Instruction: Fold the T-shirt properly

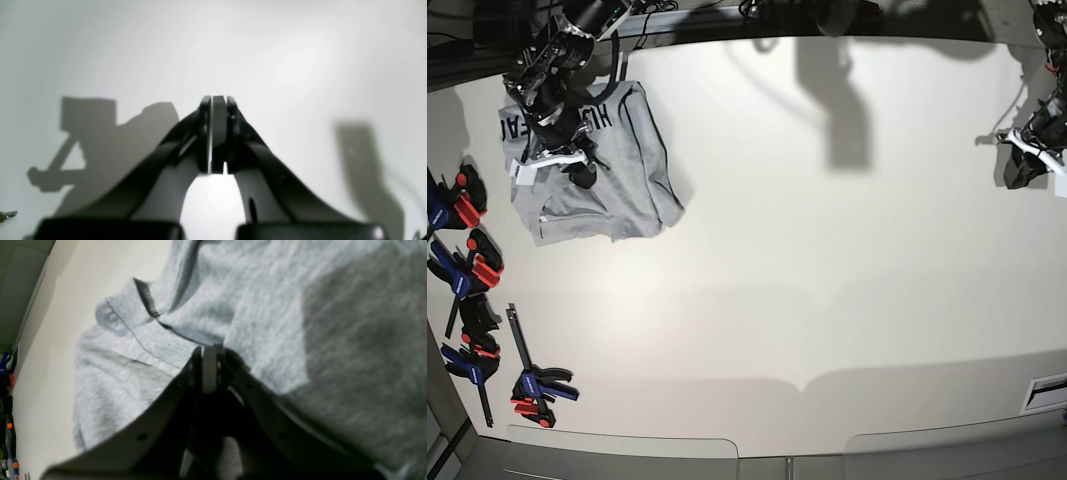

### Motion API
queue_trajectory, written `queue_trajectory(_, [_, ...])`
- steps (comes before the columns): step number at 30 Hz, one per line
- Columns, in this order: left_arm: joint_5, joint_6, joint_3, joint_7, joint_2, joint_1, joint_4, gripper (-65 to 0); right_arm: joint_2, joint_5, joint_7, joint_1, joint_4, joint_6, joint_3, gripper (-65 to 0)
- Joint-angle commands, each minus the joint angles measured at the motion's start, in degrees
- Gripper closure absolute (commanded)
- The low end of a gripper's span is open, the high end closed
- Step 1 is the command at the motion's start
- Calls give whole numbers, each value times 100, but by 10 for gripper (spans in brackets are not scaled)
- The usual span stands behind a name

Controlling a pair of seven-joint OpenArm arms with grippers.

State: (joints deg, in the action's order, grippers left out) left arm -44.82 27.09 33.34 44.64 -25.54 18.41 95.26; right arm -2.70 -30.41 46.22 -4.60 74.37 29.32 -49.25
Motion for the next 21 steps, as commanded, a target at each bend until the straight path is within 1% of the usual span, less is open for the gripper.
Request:
queue_trajectory(1, [-92, 17, 35, -138, -116, -31, 109, 0, -7, 195, 186, -79, -85, -321, -35, 0])
queue_trajectory(4, [-90, 17, 35, -142, -118, -33, 109, 0, -17, -284, 96, -31, 0, -321, -42, 0])
queue_trajectory(7, [-92, 17, 37, -142, -118, -33, 109, 0, -13, -468, 116, 133, 439, -317, -116, 0])
queue_trajectory(10, [-90, 17, 37, -201, -120, -33, 111, 0, 2, -562, 118, 302, 1248, -313, -142, 0])
queue_trajectory(11, [-92, 17, 37, -234, -127, -31, 116, 0, 2, -645, 144, 328, 1574, -223, -131, 0])
queue_trajectory(12, [-94, 17, 37, -232, -149, -33, 129, 0, 15, -734, 201, 334, 1915, -42, -131, 0])
queue_trajectory(14, [-92, 17, 46, -219, -210, -13, 240, 0, 33, -957, 470, 280, 2616, 426, -131, 0])
queue_trajectory(16, [-92, 17, 160, -96, -234, 26, 492, 0, 33, -1325, 737, 52, 3261, 732, -131, 0])
queue_trajectory(18, [-94, 17, 391, 92, -227, 131, 852, 0, 35, -1637, 811, -387, 3840, 872, -131, 0])
queue_trajectory(21, [-96, 17, 874, 328, -227, 483, 1447, 0, 33, -1805, 857, -1257, 4592, 887, -142, 0])
